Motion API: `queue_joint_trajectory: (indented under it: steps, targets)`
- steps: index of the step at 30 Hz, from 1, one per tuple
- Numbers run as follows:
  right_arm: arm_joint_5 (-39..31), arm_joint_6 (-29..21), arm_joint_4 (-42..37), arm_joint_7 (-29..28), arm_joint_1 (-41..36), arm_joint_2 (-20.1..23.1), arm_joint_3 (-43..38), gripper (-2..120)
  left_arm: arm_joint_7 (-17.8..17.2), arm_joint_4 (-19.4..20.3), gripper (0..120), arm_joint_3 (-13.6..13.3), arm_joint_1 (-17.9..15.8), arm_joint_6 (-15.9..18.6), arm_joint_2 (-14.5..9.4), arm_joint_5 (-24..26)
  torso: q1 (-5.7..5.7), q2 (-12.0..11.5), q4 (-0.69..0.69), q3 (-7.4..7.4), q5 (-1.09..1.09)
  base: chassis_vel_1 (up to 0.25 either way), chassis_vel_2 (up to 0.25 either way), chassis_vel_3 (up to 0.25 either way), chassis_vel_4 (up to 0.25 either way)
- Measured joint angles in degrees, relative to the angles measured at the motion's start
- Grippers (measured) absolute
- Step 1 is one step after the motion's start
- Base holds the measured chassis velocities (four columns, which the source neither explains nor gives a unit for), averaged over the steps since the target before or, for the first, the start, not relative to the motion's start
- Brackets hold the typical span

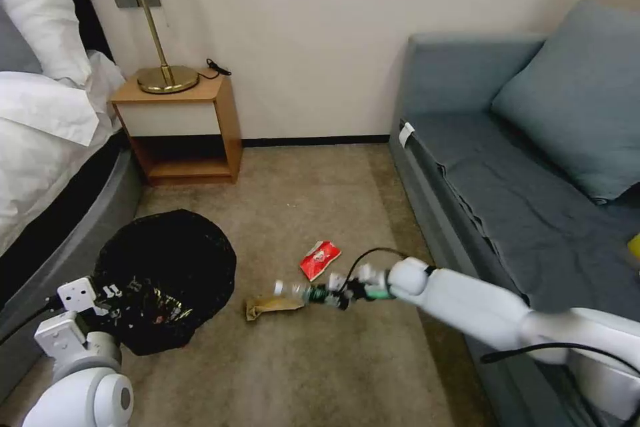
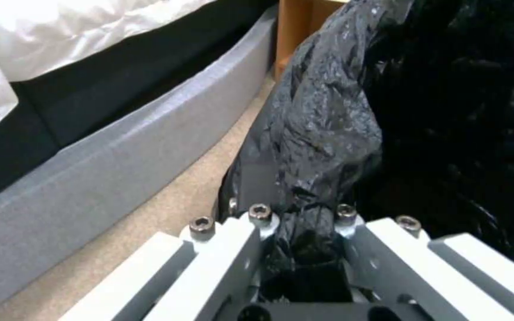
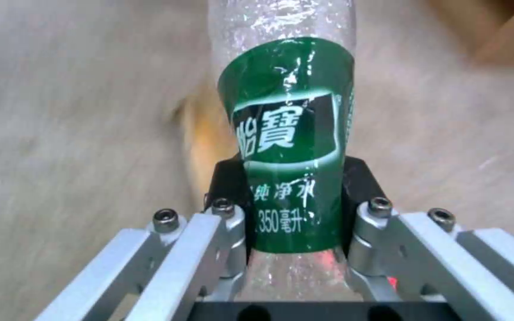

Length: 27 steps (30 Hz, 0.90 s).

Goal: Pick up the trash bin, then pick up the garbage on the floor and place it into the trash bin.

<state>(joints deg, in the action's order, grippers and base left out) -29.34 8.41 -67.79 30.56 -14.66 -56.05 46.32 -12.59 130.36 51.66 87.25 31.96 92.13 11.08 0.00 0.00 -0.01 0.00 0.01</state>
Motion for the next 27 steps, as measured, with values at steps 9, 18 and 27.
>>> queue_joint_trajectory:
  steps: [9, 18, 27]
  targets:
    - [-5.5, -2.4, -14.9, -5.6, 0.5, 3.3, -4.3, 20, -0.1, 0.0, 3, -0.7, 0.5, -0.1, 0.0, -0.3, 0.00, 0.0, 0.00, 0.00, -0.02, 0.000, 0.000, 0.000, 0.000]
    - [-10.9, -6.3, -26.7, -12.0, 2.4, 2.1, -2.9, 20, -0.1, 0.2, 3, -1.5, 1.0, -0.3, 0.0, -1.0, 0.00, 0.0, 0.00, 0.00, -0.02, 0.000, 0.000, 0.000, 0.000]
    - [-15.0, -9.7, -27.8, -20.6, 5.1, -6.5, 4.5, 20, -0.3, 0.7, 3, -2.2, 1.2, -0.5, 0.0, -1.7, 0.00, 0.0, 0.00, 0.00, -0.04, 0.000, 0.000, 0.000, 0.000]
